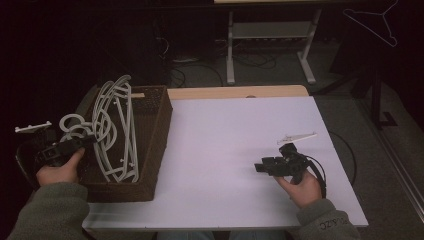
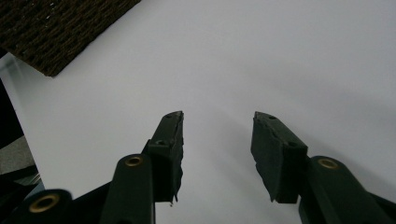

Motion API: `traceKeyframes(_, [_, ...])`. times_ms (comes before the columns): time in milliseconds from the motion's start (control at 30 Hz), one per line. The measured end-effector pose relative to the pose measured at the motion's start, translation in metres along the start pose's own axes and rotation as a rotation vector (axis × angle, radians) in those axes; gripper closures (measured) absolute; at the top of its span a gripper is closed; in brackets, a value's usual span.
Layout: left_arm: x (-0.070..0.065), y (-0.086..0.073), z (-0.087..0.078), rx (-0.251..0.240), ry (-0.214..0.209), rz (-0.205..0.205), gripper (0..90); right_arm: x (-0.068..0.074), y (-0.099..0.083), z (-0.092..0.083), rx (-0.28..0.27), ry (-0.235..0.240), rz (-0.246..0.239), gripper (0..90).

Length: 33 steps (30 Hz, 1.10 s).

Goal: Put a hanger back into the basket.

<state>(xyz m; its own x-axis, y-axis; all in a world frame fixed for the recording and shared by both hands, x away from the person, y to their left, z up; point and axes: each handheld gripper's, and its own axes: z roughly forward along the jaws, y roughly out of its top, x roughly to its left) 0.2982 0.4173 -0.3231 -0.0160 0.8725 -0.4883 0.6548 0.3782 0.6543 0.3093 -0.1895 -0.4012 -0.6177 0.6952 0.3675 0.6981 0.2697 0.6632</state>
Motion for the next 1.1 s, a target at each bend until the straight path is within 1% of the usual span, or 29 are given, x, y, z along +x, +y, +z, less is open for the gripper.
traceKeyframes(33, [-0.001, 0.000, -0.001, 0.001, 0.002, 0.016, 58.1, 0.000, 0.000, -0.001, -0.001, -0.003, 0.006, 51.8])
traceKeyframes(133, [-0.005, -0.002, -0.003, -0.018, -0.013, 0.060, 57.3, -0.001, -0.001, -0.003, -0.006, -0.013, -0.012, 50.2])
traceKeyframes(167, [-0.007, -0.003, -0.004, -0.017, -0.022, 0.066, 56.7, 0.000, -0.001, -0.004, -0.008, -0.015, -0.006, 49.2])
traceKeyframes(200, [-0.009, -0.004, -0.005, -0.021, -0.031, 0.079, 56.3, -0.001, -0.001, -0.005, -0.014, -0.021, -0.019, 48.4])
traceKeyframes(267, [-0.013, -0.006, -0.006, -0.023, -0.041, 0.095, 55.6, -0.001, -0.001, -0.007, -0.020, -0.024, -0.015, 47.1])
traceKeyframes(333, [-0.018, -0.008, -0.006, -0.024, -0.056, 0.113, 54.5, -0.002, -0.002, -0.009, -0.030, -0.027, -0.025, 45.0])
traceKeyframes(433, [-0.022, -0.010, -0.007, -0.034, -0.083, 0.123, 53.7, -0.002, -0.002, -0.012, -0.042, -0.033, -0.039, 43.4])
traceKeyframes(533, [-0.027, -0.014, -0.007, -0.035, -0.112, 0.133, 52.6, -0.002, -0.002, -0.014, -0.052, -0.036, -0.041, 41.9])
traceKeyframes(567, [-0.028, -0.015, -0.008, -0.032, -0.122, 0.146, 52.2, -0.002, -0.003, -0.015, -0.054, -0.037, -0.040, 41.5])
traceKeyframes(633, [-0.032, -0.018, -0.007, -0.031, -0.140, 0.152, 51.2, -0.003, -0.003, -0.017, -0.059, -0.034, -0.041, 40.7])
traceKeyframes(700, [-0.035, -0.020, -0.007, -0.037, -0.164, 0.169, 50.5, -0.002, -0.003, -0.018, -0.062, -0.035, -0.043, 40.1])
traceKeyframes(767, [-0.037, -0.022, -0.007, -0.036, -0.190, 0.168, 49.7, -0.002, -0.003, -0.018, -0.067, -0.029, -0.048, 39.6])
traceKeyframes(833, [-0.040, -0.024, -0.008, -0.036, -0.206, 0.182, 49.4, -0.002, -0.004, -0.019, -0.072, -0.029, -0.049, 39.0])
traceKeyframes(900, [-0.042, -0.027, -0.008, -0.032, -0.225, 0.180, 49.0, -0.002, -0.004, -0.020, -0.078, -0.033, -0.051, 38.6])
traceKeyframes(967, [-0.045, -0.029, -0.008, -0.027, -0.241, 0.187, 48.5, -0.003, -0.004, -0.021, -0.080, -0.030, -0.053, 37.8])
traceKeyframes(1033, [-0.047, -0.030, -0.007, -0.021, -0.278, 0.179, 47.9, -0.003, -0.004, -0.021, -0.087, -0.028, -0.052, 37.2])
traceKeyframes(1067, [-0.049, -0.031, -0.007, -0.017, -0.283, 0.180, 47.4, -0.003, -0.004, -0.022, -0.089, -0.027, -0.053, 36.8])
traceKeyframes(1100, [-0.049, -0.032, -0.006, -0.019, -0.297, 0.188, 47.5, -0.004, -0.004, -0.022, -0.090, -0.026, -0.055, 36.6])
